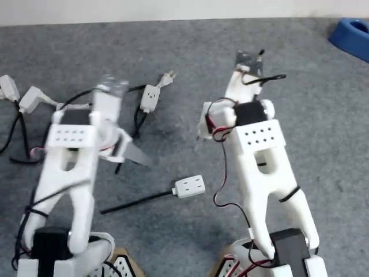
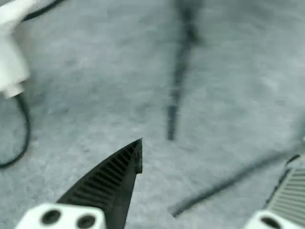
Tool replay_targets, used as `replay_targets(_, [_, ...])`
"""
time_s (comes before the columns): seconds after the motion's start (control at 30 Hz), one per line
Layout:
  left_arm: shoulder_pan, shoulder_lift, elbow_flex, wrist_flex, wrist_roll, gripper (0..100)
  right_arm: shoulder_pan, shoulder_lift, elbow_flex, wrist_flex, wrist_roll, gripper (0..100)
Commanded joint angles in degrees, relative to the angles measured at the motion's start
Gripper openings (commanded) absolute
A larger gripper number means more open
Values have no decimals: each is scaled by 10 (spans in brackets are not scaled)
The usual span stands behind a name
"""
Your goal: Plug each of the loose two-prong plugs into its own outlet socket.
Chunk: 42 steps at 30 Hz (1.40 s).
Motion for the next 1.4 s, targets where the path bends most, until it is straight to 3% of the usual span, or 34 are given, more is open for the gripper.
replay_targets(0.0, [129, -74, -44, 43, 43, 431, 55, -6, -30, 0, -19, 6])
replay_targets(0.13, [244, -116, -35, 13, 97, 361, 108, -7, -29, 0, -47, 6])
replay_targets(0.23, [277, -113, 2, -65, 114, 303, 104, -7, -26, 2, -47, 6])
replay_targets(0.37, [280, -68, 15, -115, 114, 308, 87, -7, -25, 10, -36, 6])
replay_targets(0.53, [279, -6, -14, -114, 113, 383, 44, -7, -27, 19, -33, 6])
replay_targets(1.03, [303, 4, -50, -118, 92, 383, -8, -139, 51, 62, -18, 6])
replay_targets(1.37, [268, 51, -65, -164, 91, 383, -42, -148, 70, 73, 24, 6])
